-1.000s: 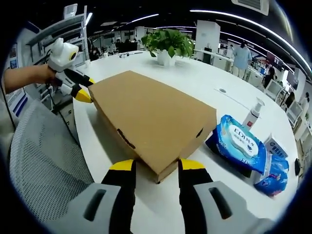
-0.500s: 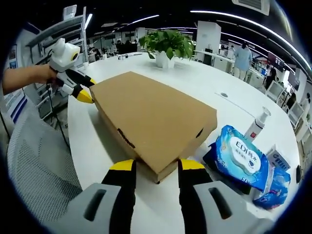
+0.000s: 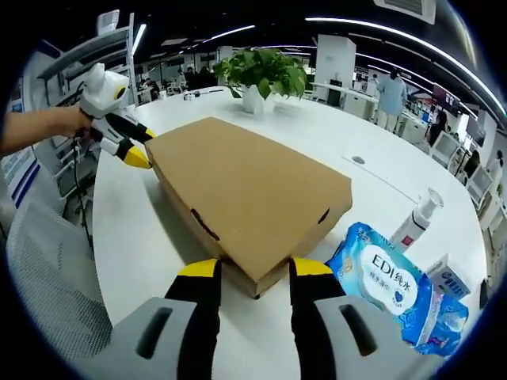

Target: Operate the shoe box by opening the lid, removing the specified soft item, and placing it in the target area until the item is outside and the box remains undamaged.

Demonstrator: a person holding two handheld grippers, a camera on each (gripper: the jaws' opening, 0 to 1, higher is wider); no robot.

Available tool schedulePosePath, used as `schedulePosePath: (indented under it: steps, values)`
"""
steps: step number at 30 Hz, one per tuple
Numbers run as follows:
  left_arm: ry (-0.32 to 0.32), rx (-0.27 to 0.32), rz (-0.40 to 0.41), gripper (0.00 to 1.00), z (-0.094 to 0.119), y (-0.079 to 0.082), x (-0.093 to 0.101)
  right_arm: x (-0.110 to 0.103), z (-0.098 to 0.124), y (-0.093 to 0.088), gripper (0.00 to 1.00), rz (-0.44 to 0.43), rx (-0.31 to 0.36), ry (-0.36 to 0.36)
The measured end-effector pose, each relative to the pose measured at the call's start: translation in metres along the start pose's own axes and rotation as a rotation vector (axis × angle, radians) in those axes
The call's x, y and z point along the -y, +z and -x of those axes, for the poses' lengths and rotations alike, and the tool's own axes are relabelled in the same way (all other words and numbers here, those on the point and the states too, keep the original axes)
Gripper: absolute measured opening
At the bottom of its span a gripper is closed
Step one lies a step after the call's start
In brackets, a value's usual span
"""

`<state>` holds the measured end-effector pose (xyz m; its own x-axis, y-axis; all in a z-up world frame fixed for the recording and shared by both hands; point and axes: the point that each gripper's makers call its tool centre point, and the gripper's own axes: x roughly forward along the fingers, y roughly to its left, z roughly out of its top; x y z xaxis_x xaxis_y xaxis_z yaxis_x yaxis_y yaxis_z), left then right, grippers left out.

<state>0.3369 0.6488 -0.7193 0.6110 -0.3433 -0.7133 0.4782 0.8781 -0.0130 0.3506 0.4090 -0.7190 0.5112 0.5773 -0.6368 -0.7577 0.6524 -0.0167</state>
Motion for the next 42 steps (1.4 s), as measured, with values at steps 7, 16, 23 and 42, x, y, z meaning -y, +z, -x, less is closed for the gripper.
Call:
schedulePosePath:
  steps: [7,16,23,42]
  values:
    - [0.000,0.004,-0.007,0.40,-0.014,0.014,-0.006,0.019,-0.008,0.006,0.32,0.005,0.002,-0.011]
    - [0.000,0.013,-0.008,0.40,-0.028,0.028,-0.011,0.037,-0.015,0.011,0.32,0.012,0.002,-0.018]
    - [0.000,0.017,-0.008,0.41,-0.033,0.034,-0.013,0.043,-0.017,0.012,0.32,0.006,0.006,-0.023]
    - [0.051,0.044,0.011,0.51,-0.006,0.023,-0.009,0.041,0.015,0.010,0.40,-0.012,0.048,-0.054]
